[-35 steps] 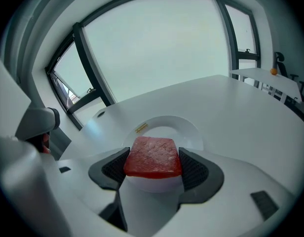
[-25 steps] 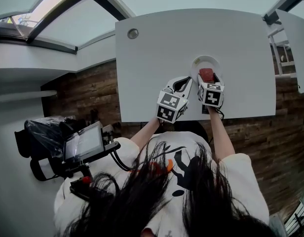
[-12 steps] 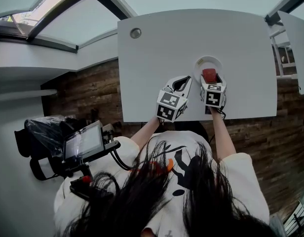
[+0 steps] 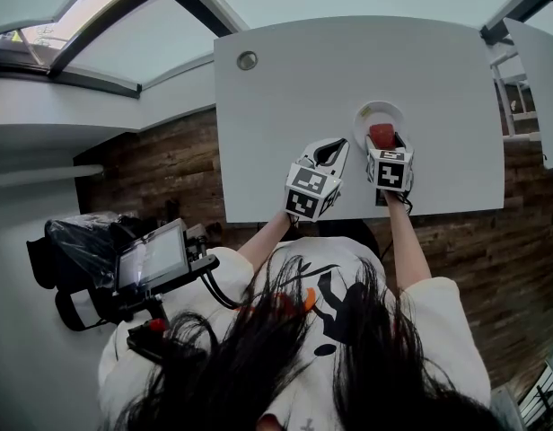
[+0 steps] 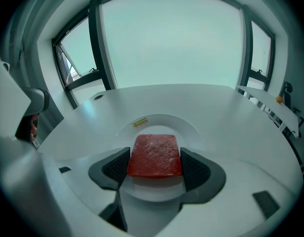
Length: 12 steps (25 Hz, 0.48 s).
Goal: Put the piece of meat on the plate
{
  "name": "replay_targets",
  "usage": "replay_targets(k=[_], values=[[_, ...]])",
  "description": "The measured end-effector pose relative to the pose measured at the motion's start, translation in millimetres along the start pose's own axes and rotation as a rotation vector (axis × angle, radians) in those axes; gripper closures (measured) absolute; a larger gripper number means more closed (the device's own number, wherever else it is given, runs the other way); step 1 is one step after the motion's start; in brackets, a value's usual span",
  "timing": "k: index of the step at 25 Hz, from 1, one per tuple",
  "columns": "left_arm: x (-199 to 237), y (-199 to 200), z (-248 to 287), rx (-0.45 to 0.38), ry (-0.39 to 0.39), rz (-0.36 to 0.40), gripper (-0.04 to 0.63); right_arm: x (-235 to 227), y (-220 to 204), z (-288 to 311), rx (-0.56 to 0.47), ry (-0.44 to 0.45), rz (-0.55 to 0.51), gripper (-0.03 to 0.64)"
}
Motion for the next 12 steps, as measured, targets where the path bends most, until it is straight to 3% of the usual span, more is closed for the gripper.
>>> replay_targets(k=[12], values=[[3.4,-1.5,-1.9,0.000,0.004,-0.002,0.589,-0.5,-1.7,1.5,0.010,-0.002,0.008,0.310]])
Point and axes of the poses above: the fingertips, and each gripper's own axes: z forward along the fingers, x to its left, y out of its top, the point moved 7 cm from there along -z, backward along the fingers, and after that the axes turned 13 degrees about -z, right-handed, at the moved point
